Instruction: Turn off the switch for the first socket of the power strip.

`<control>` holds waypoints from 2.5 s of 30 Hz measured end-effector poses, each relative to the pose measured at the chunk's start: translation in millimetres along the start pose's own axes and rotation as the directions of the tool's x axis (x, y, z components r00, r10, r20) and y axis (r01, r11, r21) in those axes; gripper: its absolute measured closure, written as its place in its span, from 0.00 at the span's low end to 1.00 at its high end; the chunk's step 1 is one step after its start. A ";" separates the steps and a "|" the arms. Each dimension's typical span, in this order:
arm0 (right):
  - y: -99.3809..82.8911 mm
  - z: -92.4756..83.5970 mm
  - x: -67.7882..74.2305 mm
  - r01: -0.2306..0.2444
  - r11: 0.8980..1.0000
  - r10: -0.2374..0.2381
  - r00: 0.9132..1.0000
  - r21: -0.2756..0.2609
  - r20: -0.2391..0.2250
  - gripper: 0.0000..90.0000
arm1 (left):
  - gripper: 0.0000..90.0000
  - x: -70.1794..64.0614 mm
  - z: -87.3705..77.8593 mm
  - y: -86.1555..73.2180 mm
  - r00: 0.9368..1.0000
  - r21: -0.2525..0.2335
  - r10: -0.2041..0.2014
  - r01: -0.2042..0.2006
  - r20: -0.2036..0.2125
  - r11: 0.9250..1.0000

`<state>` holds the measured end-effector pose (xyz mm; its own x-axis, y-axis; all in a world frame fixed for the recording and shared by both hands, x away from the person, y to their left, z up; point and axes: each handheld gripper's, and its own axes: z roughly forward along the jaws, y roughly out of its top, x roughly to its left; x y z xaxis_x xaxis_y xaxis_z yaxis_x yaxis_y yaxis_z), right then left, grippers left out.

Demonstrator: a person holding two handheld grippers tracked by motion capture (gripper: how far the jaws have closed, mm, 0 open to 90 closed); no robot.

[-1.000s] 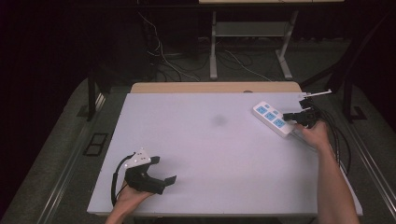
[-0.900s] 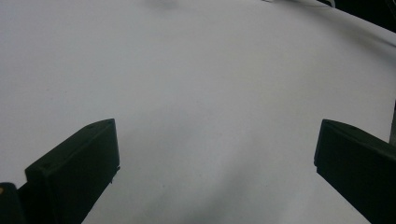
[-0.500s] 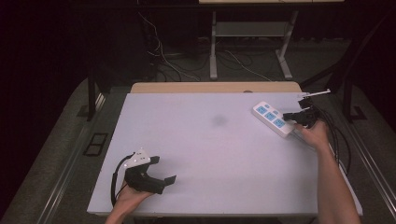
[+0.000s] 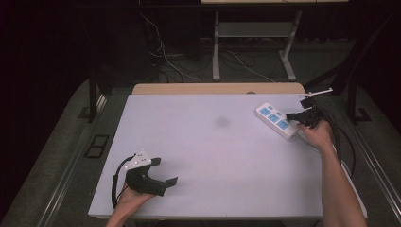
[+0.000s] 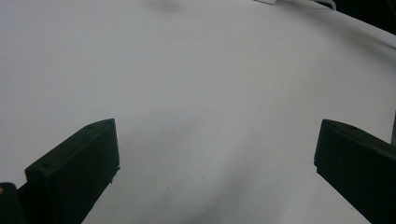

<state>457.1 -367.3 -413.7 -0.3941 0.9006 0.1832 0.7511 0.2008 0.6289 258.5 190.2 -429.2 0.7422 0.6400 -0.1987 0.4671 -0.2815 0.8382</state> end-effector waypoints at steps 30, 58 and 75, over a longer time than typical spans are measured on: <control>-15.9 -55.7 60.0 -0.032 0.984 0.008 0.991 -0.177 -0.133 0.59 | 0.00 -6.0 -2.3 1.4 1.000 -0.017 0.009 -0.009 0.008 1.000; -79.5 -83.1 124.8 0.029 0.974 -0.103 0.942 -0.227 -0.318 0.00 | 0.00 -7.0 -2.7 1.1 1.000 -0.018 0.005 -0.005 0.014 1.000; -134.2 -78.2 143.0 0.072 0.976 -0.145 0.919 -0.205 -0.367 0.00 | 0.00 -4.0 -2.7 -0.1 1.000 -0.016 -0.017 0.018 0.020 1.000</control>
<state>258.5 -295.6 -412.8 -0.6658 0.6565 0.3545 0.5960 0.1822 0.7820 254.3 189.7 -427.1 0.7435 0.6303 -0.2235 0.4725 -0.2586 0.8425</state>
